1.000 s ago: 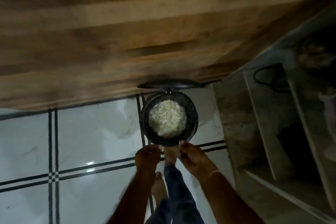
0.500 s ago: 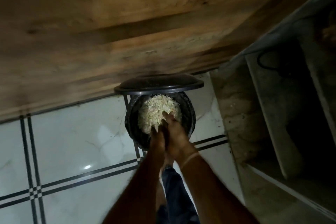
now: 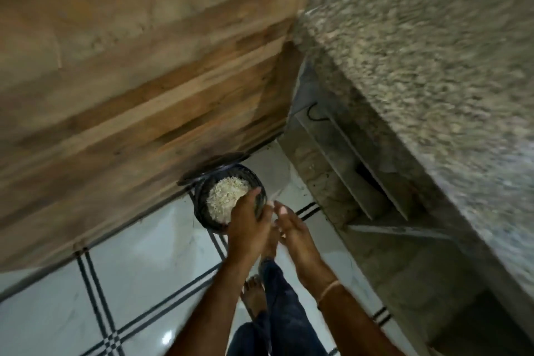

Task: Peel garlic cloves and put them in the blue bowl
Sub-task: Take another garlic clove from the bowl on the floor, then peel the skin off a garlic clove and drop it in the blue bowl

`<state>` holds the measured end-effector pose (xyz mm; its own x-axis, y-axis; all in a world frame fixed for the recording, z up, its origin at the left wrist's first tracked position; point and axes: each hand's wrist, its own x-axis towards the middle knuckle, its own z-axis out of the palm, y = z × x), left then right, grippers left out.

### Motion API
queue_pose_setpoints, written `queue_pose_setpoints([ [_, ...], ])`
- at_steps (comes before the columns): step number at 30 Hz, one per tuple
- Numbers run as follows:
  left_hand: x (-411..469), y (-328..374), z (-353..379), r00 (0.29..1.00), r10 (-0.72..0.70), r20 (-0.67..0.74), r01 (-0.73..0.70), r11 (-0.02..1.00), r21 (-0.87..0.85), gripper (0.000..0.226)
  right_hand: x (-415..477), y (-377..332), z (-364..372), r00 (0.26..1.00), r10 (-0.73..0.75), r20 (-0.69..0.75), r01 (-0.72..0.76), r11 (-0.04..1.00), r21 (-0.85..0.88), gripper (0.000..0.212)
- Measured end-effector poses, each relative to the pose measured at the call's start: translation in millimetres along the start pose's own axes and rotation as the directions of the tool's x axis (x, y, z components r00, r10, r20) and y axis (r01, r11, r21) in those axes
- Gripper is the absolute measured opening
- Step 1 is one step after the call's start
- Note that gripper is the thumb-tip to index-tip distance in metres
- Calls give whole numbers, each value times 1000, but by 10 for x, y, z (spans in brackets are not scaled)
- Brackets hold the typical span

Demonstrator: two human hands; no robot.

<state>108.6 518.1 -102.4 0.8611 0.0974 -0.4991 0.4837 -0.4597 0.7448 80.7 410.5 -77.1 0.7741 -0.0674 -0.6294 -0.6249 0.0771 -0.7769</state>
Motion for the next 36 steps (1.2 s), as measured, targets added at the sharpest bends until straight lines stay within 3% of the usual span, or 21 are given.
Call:
queue_pose_setpoints([
  [2,-386,346,137,989,145,19,-147,983,113,46,-365,-47,-331,986,-135,-96,126,987,-98,22],
  [4,-671,685,315,964,257,64,-265,941,213,41,-668,-104,-688,942,-267,-204,224,952,-210,36],
  [5,-765,832,413,945,313,92,-326,916,235,39,-767,-156,-855,905,-337,-258,276,929,-247,43],
  [8,-1052,1247,760,878,432,206,-475,842,257,37,-1074,-278,-1431,778,-499,-382,387,859,-334,36],
  [13,-1243,1878,1615,743,588,321,-662,715,223,34,-1368,-286,-2564,613,-554,-564,373,832,-411,40],
  [16,-1391,2197,2384,682,596,423,-714,669,209,32,-1516,-97,-3392,539,-506,-673,314,862,-397,34],
  [19,-1429,2317,2800,681,584,442,-716,657,235,30,-1553,25,-3835,507,-492,-708,228,868,-440,27],
  [24,-1637,2539,3825,637,549,542,-748,611,261,33,-1663,275,-4806,462,-427,-777,17,880,-474,35],
  [29,-1649,2527,4231,601,570,560,-790,532,305,18,-1536,334,-5311,530,-347,-774,-169,851,-498,52],
  [32,-1628,2537,4268,540,599,591,-838,450,310,17,-1452,301,-5442,569,-296,-767,-271,813,-515,58],
  [36,-1610,2610,4232,473,622,624,-881,321,347,18,-1399,234,-5461,548,-280,-788,-333,791,-513,57],
])
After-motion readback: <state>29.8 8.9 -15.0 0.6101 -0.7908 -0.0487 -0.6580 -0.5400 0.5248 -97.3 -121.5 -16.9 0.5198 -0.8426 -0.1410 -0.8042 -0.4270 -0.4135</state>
